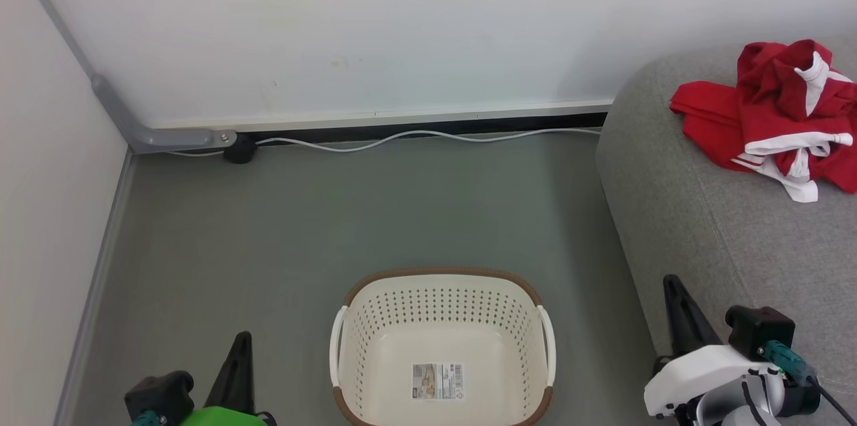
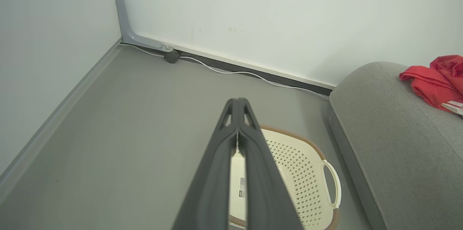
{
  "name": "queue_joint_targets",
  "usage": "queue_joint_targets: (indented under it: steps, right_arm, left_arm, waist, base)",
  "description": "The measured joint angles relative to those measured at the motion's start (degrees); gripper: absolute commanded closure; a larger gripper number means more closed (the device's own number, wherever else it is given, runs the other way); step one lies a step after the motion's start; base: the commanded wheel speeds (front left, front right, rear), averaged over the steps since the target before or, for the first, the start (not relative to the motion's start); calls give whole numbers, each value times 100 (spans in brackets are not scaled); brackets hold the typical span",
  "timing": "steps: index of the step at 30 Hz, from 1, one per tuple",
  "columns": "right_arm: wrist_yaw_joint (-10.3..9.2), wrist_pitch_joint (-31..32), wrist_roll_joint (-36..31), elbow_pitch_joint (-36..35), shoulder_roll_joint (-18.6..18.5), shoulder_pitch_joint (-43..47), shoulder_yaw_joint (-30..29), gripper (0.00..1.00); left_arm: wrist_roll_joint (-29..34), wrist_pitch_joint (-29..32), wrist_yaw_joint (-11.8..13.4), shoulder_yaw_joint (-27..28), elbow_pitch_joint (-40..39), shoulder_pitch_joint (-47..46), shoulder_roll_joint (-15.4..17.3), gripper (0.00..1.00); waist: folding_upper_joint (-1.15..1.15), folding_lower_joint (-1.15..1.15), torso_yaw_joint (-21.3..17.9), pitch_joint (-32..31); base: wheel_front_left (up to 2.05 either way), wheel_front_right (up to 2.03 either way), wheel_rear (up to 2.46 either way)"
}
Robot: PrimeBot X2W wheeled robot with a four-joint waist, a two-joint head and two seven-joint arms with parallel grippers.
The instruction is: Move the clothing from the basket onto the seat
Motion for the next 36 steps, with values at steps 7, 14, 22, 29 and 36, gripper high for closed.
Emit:
queue_joint_targets:
  steps: [7,14,22,29,36]
  right_arm:
    - [69,123,463,-2,33,-2,-116,100]
    - [155,259,1148,-3,68,-17,-240,100]
    - [256,431,1696,-7,86,-68,-408,100]
    - [354,580,2214,-5,103,-114,-543,100]
    - [426,722,2717,-4,132,-190,-684,100]
  left_arm:
    - [-442,108,-79,118,0,-1,-19,100]
    - [-810,231,-147,267,4,-2,-58,100]
    - [-1255,382,-248,434,33,-10,-115,100]
    - [-1695,519,-301,571,79,-33,-134,100]
    - [-2125,632,-393,719,114,-81,-160,100]
  waist:
    - [0,0,-22,6]
    - [0,0,-40,12]
    - [0,0,-61,20]
    - [0,0,-80,26]
    - [0,0,-98,31]
  base:
    - [0,0,0]
    - [0,0,0]
    - [0,0,0]
    - [0,0,0]
    - [0,0,0]
